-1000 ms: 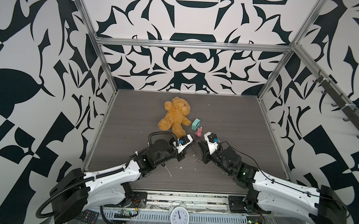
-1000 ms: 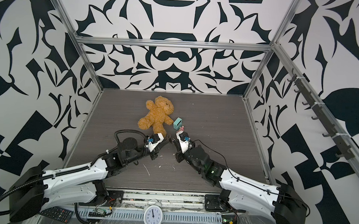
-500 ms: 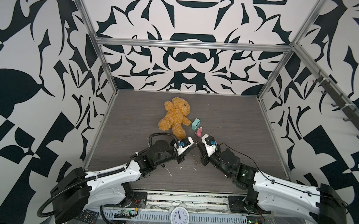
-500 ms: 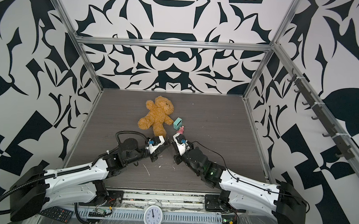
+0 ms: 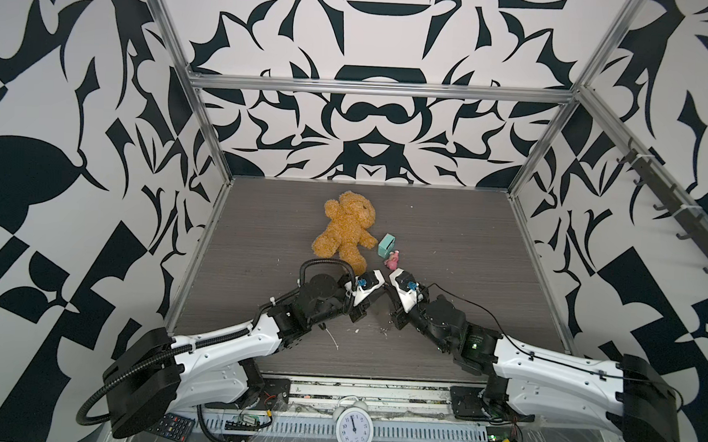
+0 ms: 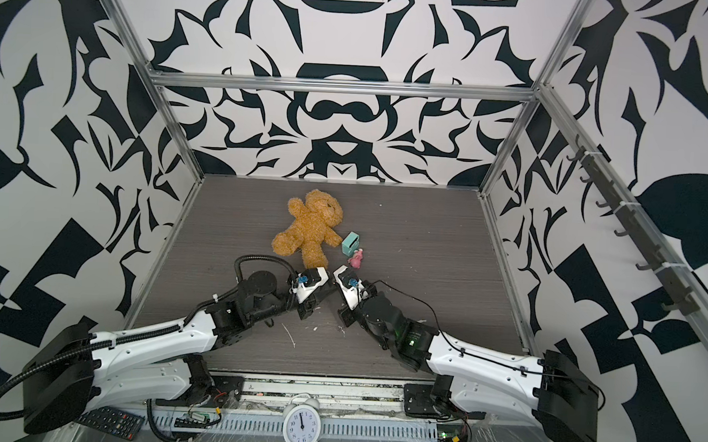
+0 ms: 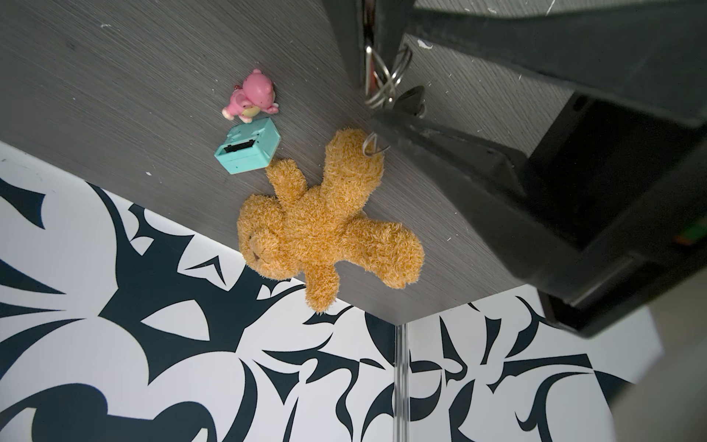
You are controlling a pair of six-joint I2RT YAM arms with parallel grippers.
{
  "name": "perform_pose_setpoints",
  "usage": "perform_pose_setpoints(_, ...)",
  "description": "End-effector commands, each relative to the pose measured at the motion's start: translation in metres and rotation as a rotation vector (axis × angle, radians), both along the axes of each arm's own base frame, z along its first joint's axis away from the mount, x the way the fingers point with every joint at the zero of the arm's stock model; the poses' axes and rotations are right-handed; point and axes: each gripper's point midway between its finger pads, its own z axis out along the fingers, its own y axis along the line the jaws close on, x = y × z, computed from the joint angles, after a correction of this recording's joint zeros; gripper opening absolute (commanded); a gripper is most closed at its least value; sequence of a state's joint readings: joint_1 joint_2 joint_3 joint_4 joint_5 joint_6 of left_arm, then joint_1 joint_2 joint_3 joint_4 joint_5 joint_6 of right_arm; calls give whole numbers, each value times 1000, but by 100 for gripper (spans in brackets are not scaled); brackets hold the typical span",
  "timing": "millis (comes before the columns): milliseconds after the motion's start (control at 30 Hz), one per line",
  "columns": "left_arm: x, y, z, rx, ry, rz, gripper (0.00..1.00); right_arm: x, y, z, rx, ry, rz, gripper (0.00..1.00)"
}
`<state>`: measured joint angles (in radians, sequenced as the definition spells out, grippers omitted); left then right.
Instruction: Put the keys on the keyring
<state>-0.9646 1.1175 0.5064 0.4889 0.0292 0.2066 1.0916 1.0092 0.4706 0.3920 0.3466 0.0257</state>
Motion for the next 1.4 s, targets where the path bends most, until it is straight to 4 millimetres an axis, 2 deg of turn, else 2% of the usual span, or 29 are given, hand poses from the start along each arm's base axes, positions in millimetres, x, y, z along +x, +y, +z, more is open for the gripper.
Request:
perform_pose_setpoints(0,5,-2,15,-29,-17,23,31,-5,13,42,99,-73,40,0)
perform_pose_setpoints(200,14,5,14,-19,-18,89,18,-13,20,41,94,-88,92,0)
perform_pose_setpoints(467,19,14,16,-33,-34,139,0,-13,22,39,92,-88,98,0)
perform_pose_setpoints(733,19,17,17,-44,-45,151,0,-3,9,41,129,-85,7,0)
perform_pose_setpoints(1100,21,22,17,-58,-54,174,0,37,-27,21,255,107,-138,0)
perform_pose_setpoints(1367,20,22,17,-64,-55,170,0,37,-19,18,250,137,-97,0)
